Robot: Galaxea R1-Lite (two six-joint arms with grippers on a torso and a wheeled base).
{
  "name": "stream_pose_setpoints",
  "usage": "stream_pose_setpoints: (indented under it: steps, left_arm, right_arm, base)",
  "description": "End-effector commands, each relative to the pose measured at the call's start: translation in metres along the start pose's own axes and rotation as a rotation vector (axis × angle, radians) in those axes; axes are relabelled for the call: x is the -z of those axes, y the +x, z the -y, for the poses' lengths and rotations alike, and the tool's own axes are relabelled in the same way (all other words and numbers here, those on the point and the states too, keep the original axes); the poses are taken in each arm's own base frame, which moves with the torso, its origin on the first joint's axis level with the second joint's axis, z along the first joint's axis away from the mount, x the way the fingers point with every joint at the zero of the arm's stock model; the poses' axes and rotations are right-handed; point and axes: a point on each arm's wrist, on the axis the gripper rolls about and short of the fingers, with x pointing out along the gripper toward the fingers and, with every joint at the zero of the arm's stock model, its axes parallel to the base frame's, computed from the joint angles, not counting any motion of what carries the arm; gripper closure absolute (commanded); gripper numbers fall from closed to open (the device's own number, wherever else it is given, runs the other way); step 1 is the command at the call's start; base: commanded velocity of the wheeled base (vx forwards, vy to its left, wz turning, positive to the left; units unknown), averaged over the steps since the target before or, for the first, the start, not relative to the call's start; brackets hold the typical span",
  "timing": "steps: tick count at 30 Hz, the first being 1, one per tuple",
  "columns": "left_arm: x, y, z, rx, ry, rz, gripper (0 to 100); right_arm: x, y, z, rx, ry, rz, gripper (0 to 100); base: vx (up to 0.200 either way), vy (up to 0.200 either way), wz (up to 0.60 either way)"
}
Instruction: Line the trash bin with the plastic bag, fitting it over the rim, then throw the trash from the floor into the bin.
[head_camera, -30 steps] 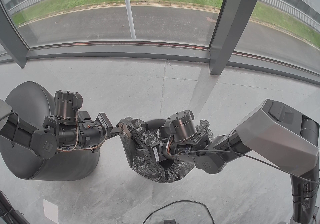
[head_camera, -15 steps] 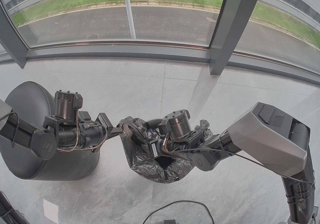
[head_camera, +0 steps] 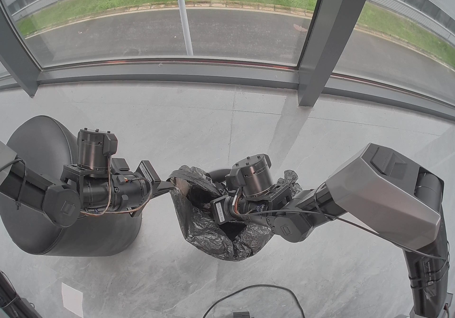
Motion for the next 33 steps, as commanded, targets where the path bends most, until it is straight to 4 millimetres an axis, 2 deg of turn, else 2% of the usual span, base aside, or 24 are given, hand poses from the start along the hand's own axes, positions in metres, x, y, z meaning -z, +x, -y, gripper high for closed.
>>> stream_pose_setpoints:
  steps: [1,5,10,14,22,27,33]
  left_arm:
    - [0.0,0.002,-0.002,-0.006,-0.003,-0.003,100]
    - [0.001,0.003,-0.003,-0.013,-0.003,-0.006,100]
    - [0.0,0.004,-0.005,-0.02,0.0,-0.004,100]
    - [-0.002,0.008,-0.01,-0.036,-0.004,0.001,100]
    - [-0.005,0.017,-0.02,-0.125,0.079,0.06,100]
    - [-0.009,0.025,-0.026,-0.164,0.126,0.078,100]
    - [-0.013,0.027,-0.023,-0.154,0.138,0.09,100]
  right_arm:
    - [-0.015,-0.021,-0.002,-0.006,0.0,0.029,100]
    - [-0.028,-0.035,-0.001,-0.008,0.004,0.063,100]
    - [-0.042,-0.047,0.009,0.011,0.016,0.1,100]
    - [-0.044,-0.051,0.013,0.018,0.02,0.109,100]
    - [-0.05,-0.049,0.029,0.082,0.032,0.131,100]
    - [-0.05,-0.04,0.042,0.11,0.038,0.136,100]
    - [-0.05,-0.036,0.049,0.124,0.037,0.139,100]
  base:
    - [0.0,0.0,0.0]
    - [0.0,0.0,0.0]
    - [0.0,0.0,0.0]
    - [0.0,0.0,0.0]
    - [0.0,0.0,0.0]
    - [0.0,0.0,0.0]
    - [0.0,0.0,0.0]
